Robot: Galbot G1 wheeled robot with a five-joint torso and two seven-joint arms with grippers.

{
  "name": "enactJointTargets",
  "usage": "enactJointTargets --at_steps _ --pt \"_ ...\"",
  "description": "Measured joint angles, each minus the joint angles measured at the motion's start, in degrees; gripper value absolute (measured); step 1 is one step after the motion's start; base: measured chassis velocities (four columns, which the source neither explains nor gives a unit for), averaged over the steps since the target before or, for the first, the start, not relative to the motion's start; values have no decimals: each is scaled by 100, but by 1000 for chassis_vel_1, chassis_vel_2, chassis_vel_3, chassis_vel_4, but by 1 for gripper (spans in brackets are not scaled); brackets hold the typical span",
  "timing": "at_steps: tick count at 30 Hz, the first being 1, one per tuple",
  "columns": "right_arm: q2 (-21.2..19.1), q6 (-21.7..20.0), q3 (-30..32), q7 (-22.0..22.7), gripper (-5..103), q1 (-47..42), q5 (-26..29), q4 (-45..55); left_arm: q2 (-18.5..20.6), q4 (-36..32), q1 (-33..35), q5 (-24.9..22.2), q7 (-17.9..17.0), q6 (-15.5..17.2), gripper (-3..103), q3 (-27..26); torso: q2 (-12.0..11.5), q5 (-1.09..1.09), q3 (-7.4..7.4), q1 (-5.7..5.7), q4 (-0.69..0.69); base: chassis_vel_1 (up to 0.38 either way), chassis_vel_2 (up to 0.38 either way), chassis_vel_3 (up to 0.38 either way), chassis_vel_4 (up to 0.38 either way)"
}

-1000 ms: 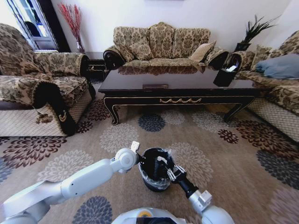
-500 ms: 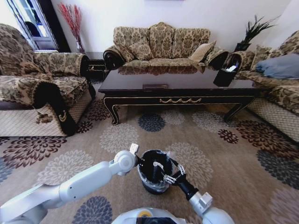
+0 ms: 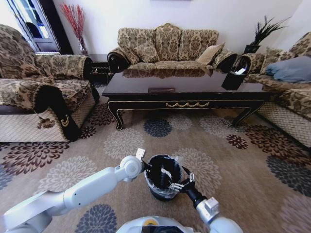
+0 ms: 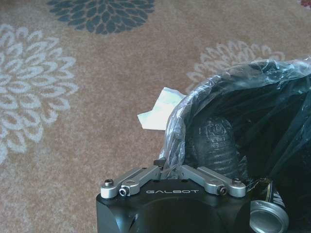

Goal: Move to the front of the table and pick up the trash from the floor, then place it into the trash bin.

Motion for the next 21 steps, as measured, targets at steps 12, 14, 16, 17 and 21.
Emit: enactJointTargets --at_steps 12,14,16,17,21 --pt "16 -130 175 -208 100 -124 -352 305 73 -45 165 10 -35 0 0 -76 0 -1 0 0 0 0 0 0 0" --pt "28 -173 162 -242 100 -189 -506 332 84 -43 170 16 -36 0 0 -100 0 -3 0 0 -4 0 0 0 0" --pt "19 -176 148 -401 100 -218 -399 340 109 -45 187 14 -34 0 0 -127 0 -2 0 0 0 0 0 0 0" --pt "14 -337 108 -366 100 -272 -227 389 123 -50 189 17 -34 0 0 -133 0 0 0 0 -1 0 0 0 0" --pt "60 -525 71 -264 100 -235 37 388 157 -58 239 32 -23 0 0 -166 0 -1 0 0 -1 0 0 0 0"
